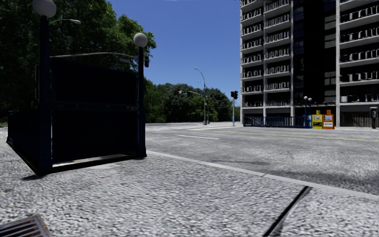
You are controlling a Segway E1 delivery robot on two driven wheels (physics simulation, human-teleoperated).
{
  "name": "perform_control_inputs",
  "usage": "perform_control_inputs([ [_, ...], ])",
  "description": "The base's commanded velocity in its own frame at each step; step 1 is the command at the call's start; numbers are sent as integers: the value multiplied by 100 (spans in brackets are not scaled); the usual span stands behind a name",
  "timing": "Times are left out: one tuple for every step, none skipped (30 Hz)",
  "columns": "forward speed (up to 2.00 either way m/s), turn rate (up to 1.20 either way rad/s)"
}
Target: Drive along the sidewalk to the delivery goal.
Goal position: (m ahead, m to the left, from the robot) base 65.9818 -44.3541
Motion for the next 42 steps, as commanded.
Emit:
perform_control_inputs([
  [58,76],
  [65,76],
  [65,76],
  [70,77],
  [74,77],
  [77,77],
  [80,77],
  [80,77],
  [82,77],
  [83,77],
  [86,77],
  [86,77],
  [89,77],
  [93,78],
  [95,78],
  [96,80],
  [96,80],
  [97,82],
  [97,85],
  [98,86],
  [98,87],
  [98,87],
  [98,87],
  [98,87],
  [98,88],
  [98,88],
  [98,88],
  [98,89],
  [98,89],
  [98,90],
  [98,90],
  [98,90],
  [98,90],
  [99,90],
  [100,90],
  [100,90],
  [101,90],
  [101,90],
  [101,90],
  [101,90],
  [101,89],
  [101,89],
])
